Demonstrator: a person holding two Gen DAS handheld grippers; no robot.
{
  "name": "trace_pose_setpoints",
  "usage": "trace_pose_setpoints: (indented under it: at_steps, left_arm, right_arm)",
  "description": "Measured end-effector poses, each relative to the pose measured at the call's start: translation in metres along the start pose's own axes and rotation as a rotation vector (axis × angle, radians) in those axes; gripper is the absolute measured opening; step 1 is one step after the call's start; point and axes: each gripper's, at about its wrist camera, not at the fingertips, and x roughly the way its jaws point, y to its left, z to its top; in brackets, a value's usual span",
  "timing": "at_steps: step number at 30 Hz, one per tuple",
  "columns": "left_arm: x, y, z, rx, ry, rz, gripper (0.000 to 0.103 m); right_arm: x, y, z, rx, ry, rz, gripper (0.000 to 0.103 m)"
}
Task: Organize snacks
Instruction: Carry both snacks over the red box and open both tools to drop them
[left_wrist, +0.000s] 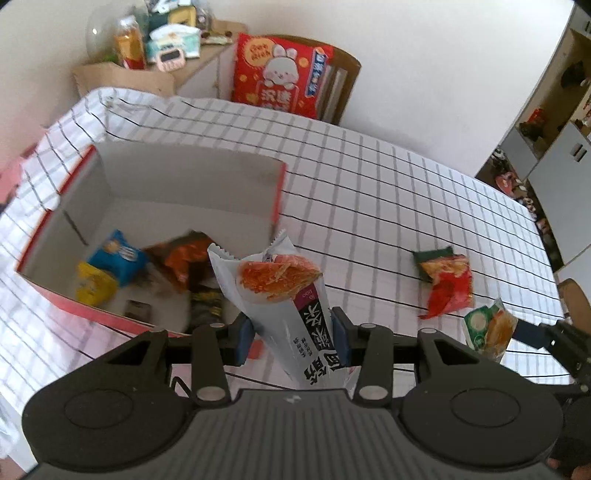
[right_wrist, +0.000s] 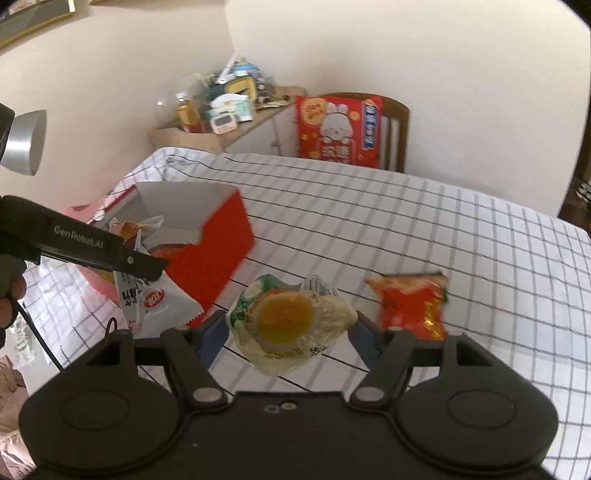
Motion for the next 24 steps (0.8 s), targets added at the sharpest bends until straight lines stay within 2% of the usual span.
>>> trace_pose_setpoints:
  at_steps: [6,12,24]
  left_arm:
    - [-0.007,0.03,0.009,0.01,-0.028,0.058,0.043]
    - [-0.008,0.061,0.021,0.029,-0.024,0.106,0.043]
    - [0.005,0.135,0.056,-0.072,-0.044,0.24,0.044]
  right_arm:
    - [0.016,0.034,0.019,-0.052,-0.002,0.032,0.07]
    - [0.037,0.065,0.035,-0.095,0.003,0.053,0.07]
    - [0.09,0.113,0.064,-0.166,0.01,0.031,0.07]
